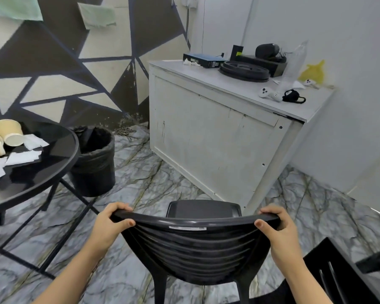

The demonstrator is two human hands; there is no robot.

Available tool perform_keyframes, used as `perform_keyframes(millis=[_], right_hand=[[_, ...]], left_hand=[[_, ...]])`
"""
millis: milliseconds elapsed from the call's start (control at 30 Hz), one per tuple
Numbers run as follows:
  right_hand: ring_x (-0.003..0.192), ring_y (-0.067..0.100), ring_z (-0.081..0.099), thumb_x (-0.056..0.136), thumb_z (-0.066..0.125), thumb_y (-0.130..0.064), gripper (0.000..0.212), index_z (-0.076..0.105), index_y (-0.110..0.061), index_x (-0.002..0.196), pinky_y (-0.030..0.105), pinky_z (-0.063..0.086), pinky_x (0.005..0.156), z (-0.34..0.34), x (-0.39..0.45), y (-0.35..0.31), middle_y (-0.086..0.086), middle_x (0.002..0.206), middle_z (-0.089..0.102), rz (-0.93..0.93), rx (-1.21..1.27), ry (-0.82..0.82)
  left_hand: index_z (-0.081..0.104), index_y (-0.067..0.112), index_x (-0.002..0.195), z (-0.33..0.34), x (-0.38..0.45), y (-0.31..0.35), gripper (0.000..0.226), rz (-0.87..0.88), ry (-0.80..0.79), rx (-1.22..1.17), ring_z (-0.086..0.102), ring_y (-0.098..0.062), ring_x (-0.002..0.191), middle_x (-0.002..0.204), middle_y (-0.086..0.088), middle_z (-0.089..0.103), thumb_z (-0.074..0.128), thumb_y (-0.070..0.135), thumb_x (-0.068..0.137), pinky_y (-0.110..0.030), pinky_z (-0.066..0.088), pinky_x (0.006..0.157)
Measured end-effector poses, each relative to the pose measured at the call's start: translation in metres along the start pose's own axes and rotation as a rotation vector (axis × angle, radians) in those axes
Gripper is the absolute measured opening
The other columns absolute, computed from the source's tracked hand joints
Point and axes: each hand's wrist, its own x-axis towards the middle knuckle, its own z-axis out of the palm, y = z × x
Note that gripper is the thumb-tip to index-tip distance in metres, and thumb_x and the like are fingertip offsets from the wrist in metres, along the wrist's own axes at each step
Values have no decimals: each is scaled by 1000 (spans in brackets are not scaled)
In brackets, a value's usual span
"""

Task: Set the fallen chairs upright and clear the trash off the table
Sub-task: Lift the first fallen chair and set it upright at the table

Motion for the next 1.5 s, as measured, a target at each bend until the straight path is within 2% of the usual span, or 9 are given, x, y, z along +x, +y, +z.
perform_keyframes(millis=[267, 533, 633, 700, 733, 833, 967, 1100, 1500], right_hand=[[68, 6, 61, 19, 81, -69, 68, 67, -27, 72, 16, 52, 61, 3, 50, -4, -12, 72, 66, -17, 20, -30], [65, 0, 58, 28, 82, -63, 54, 67, -31, 69, 10, 47, 58, 54, 96, 4, -15, 65, 65, -71, 137, -209], [67, 4, 57, 64, 81, -24, 18, 67, -34, 66, 10, 46, 58, 82, 109, 7, -7, 71, 64, -82, 131, -317], [67, 4, 57, 71, 75, -7, 29, 67, -35, 66, 9, 46, 58, 102, 117, 11, -10, 68, 65, -96, 147, -381], [67, 5, 57, 66, 81, -23, 16, 68, -33, 68, 10, 47, 59, 113, 119, 10, -11, 66, 65, -63, 159, -420], [69, 9, 58, 26, 83, -67, 62, 68, -27, 71, 19, 51, 64, 149, 126, 15, -9, 67, 64, 4, 234, -503], [82, 20, 57, 25, 80, -71, 67, 68, -28, 75, 39, 46, 82, 199, 124, 13, -9, 75, 65, 15, 231, -596], [71, 7, 58, 29, 81, -68, 62, 68, -26, 72, 19, 50, 66, 247, 123, 9, -13, 68, 65, 13, 262, -675], [66, 8, 57, 34, 84, -64, 60, 65, -25, 75, 19, 51, 59, 335, 149, 17, -11, 69, 60, 61, 275, -836]], left_hand=[[63, 21, 71, 12, 3, 16, 25, 13, 178, -39, 51, -24, 82, 88, -13, 55, 69, 20, 46, -16, 43, 70], [65, 32, 71, -19, -10, 36, 27, 25, 421, 48, 51, -21, 82, 88, -1, 56, 67, 37, 44, -36, 39, 78], [64, 37, 68, -31, -23, 44, 22, 33, 553, 125, 52, -17, 85, 90, -10, 55, 68, 27, 49, -25, 39, 80], [63, 37, 66, -40, -32, 50, 23, 29, 628, 171, 53, -8, 84, 90, -10, 55, 65, 19, 52, -17, 39, 80], [63, 35, 66, -46, -37, 52, 22, 28, 658, 189, 53, -3, 82, 89, -9, 55, 65, 18, 53, -12, 39, 79], [62, 24, 67, -66, -53, 56, 17, 11, 761, 220, 52, 2, 78, 90, -11, 55, 67, 17, 53, -12, 40, 78], [59, 19, 72, -93, -72, 60, 19, -5, 880, 296, 53, 4, 78, 89, -11, 55, 66, 16, 54, -5, 38, 74], [58, 20, 72, -119, -79, 57, 20, -18, 973, 385, 53, 7, 79, 92, -19, 55, 70, 11, 59, -2, 36, 75], [61, 39, 70, -162, -45, 32, 28, -57, 1047, 350, 48, 13, 83, 99, -11, 53, 76, 19, 58, 3, 31, 75]])
